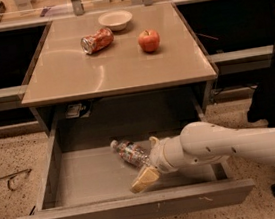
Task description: Pick water bottle from top drawer and place on counter
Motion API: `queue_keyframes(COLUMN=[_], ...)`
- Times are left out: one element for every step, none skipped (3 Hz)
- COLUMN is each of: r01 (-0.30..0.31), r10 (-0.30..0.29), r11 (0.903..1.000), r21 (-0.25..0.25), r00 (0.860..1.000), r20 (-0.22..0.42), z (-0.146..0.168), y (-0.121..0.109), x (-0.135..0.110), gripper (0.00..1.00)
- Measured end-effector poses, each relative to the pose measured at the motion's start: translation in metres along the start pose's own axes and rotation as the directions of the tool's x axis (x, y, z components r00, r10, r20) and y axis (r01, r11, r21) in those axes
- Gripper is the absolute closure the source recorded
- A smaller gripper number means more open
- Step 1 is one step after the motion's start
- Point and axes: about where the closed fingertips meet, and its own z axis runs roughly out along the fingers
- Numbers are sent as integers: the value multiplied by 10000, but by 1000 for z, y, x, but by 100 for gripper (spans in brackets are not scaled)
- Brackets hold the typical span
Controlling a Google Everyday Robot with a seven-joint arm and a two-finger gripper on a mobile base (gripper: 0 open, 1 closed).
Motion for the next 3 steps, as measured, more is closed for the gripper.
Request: queue_keyframes(r01=[-2, -2, 55], r10=[2, 2, -55], r11=[10000, 10000, 10000], r21=[1, 1, -34], r00=[10000, 10000, 10000], r20=[-1, -1, 0], z=[0, 0, -1], y=[0, 0, 0], x=[0, 0, -3], gripper=[19, 42, 65])
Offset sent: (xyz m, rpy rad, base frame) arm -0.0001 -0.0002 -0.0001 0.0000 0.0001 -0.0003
